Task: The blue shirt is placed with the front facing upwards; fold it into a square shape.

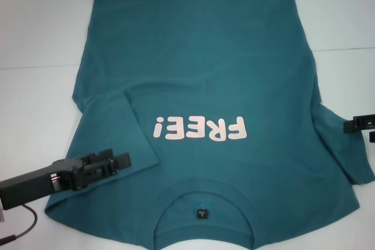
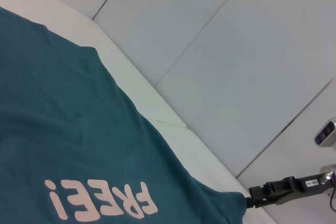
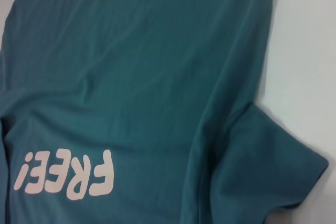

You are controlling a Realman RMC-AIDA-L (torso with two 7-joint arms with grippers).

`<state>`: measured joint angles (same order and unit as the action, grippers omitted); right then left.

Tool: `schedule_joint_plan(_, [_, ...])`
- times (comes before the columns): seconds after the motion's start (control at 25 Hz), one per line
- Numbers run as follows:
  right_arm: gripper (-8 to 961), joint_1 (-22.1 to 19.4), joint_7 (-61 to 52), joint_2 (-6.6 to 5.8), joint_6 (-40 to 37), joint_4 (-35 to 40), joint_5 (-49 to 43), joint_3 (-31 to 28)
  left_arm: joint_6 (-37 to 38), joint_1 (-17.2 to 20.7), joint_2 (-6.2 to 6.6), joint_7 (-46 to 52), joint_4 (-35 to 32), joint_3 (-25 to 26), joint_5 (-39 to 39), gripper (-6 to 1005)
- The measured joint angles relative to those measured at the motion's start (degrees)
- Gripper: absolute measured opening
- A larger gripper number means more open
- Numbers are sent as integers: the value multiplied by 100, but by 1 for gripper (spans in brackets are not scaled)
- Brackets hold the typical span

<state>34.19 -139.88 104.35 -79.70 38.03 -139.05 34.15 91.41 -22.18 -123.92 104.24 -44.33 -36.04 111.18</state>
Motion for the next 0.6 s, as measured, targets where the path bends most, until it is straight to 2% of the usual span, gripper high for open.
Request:
schedule_joint_plan(0.16, [882,5,32,81,120,-5,-4,27,-40,-3,4,-7,11,1,0,765])
schedule_joint_plan(0.6, [881,45,238,160,266,-7,-8,75,-46,12,8,-7,13,1,0,766])
